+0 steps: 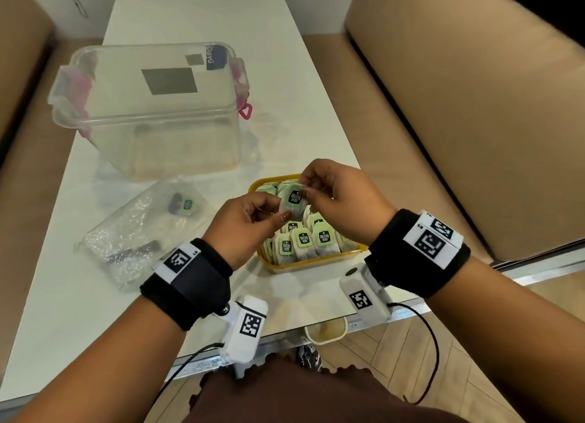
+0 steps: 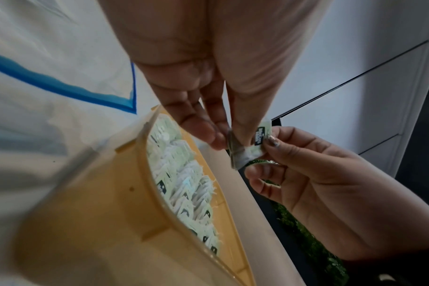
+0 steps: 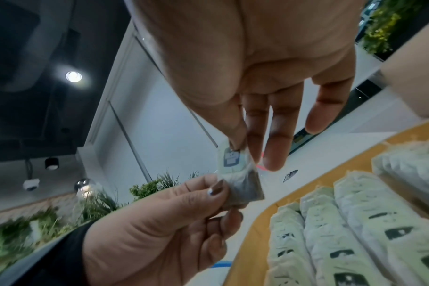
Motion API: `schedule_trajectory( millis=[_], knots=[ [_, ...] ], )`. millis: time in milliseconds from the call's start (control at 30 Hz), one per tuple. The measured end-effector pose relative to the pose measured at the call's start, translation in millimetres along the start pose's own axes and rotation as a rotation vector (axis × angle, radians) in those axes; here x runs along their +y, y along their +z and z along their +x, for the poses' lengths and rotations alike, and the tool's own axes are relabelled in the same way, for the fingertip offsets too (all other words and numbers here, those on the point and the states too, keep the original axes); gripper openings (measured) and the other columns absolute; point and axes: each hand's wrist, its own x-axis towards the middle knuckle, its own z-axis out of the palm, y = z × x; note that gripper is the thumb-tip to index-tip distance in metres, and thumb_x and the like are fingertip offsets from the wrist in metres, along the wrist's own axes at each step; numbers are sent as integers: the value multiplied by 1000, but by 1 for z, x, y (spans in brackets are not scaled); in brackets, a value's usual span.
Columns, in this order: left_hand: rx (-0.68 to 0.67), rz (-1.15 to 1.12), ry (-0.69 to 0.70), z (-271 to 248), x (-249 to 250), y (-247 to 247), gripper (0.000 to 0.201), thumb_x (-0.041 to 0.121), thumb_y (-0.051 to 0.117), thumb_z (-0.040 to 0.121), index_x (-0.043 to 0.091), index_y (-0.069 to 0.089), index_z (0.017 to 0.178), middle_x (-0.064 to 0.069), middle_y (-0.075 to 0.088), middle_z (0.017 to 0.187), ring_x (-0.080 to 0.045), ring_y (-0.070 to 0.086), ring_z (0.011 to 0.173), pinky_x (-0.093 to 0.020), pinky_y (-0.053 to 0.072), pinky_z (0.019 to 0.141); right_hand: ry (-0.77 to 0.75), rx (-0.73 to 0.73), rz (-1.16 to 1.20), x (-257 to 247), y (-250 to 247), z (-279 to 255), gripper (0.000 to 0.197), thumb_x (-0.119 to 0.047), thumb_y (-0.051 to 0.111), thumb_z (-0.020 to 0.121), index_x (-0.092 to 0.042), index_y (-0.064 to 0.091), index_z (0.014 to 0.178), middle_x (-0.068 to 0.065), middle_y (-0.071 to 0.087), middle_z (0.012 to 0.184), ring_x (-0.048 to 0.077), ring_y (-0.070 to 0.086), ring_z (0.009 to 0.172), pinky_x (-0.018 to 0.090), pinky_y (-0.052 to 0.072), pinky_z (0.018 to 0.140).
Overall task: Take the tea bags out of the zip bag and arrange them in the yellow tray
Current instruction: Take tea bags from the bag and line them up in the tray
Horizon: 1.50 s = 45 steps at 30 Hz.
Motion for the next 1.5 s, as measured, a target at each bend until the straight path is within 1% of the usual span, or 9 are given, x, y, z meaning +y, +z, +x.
schedule_trajectory(
  millis=[167, 233, 333, 500, 700, 933, 1200, 1300, 1500],
  knots=[
    [17, -15, 36, 2, 4, -1, 24, -1, 74, 77, 18, 67, 90, -20, 68, 93, -24, 64, 81, -43, 53, 82, 45, -16, 104, -1, -1, 0, 9, -18, 65, 84, -23, 61, 89, -6, 66, 81, 17, 65, 69, 37, 55, 71],
    [-1, -5, 41, 3, 4, 1, 29, -2, 75, 75, 19, 65, 93, -23, 66, 95, -23, 61, 82, -39, 53, 81, 25, -88, 34, -3, -3, 0, 13, -18, 69, 81, -23, 65, 92, -10, 67, 79, 11, 64, 69, 29, 53, 69],
    [-15, 39, 21, 3, 4, 3, 29, 1, 77, 74, 19, 64, 94, -14, 67, 95, -15, 61, 77, -31, 54, 75, 21, -180, 2, -1, -7, 0, 10, -14, 68, 79, -23, 70, 84, -6, 71, 75, 12, 66, 72, 31, 54, 70],
    [145, 299, 25, 0, -4, -8, 19, 22, 78, 76, 26, 65, 90, 6, 66, 97, -5, 59, 67, -21, 46, 66, 97, -285, -230, 16, -37, 0, 4, -16, 69, 80, -20, 68, 83, -8, 60, 67, 7, 52, 61, 28, 44, 61],
    [190, 510, -11, 1, -16, -21, 31, 22, 75, 79, 21, 63, 108, -3, 54, 108, -8, 62, 68, -17, 41, 61, 182, -473, -526, 38, -53, -7, 14, -21, 68, 82, -15, 68, 94, 2, 65, 82, 21, 55, 75, 32, 44, 65],
    [157, 463, -108, -2, -17, -15, 40, 19, 71, 80, 23, 53, 116, -1, 61, 97, -23, 64, 72, -42, 55, 75, 169, -572, -656, 43, -28, -10, 25, -24, 66, 83, -25, 65, 108, -6, 58, 93, 16, 49, 81, 27, 41, 69],
    [162, 404, -134, -5, -15, -15, 39, 16, 71, 80, 25, 53, 114, 2, 60, 90, -25, 64, 72, -45, 55, 75, 151, -447, -593, 44, -33, -2, 12, -20, 62, 85, -24, 71, 91, -6, 69, 91, 17, 62, 86, 27, 47, 70],
    [167, 414, -129, -7, -12, -14, 38, 18, 70, 81, 25, 52, 114, 0, 61, 95, -21, 64, 71, -38, 54, 72, 145, -468, -655, 45, -27, -2, 14, -18, 59, 85, -22, 71, 90, -5, 69, 90, 17, 61, 83, 27, 46, 67],
    [198, 601, 11, -14, 6, -26, 34, 25, 67, 85, 22, 55, 116, 2, 54, 109, -2, 60, 74, -3, 35, 63, 105, -305, -632, 33, -37, 2, 11, -21, 60, 88, -24, 69, 91, -4, 69, 94, 18, 61, 84, 28, 47, 69]
  ],
)
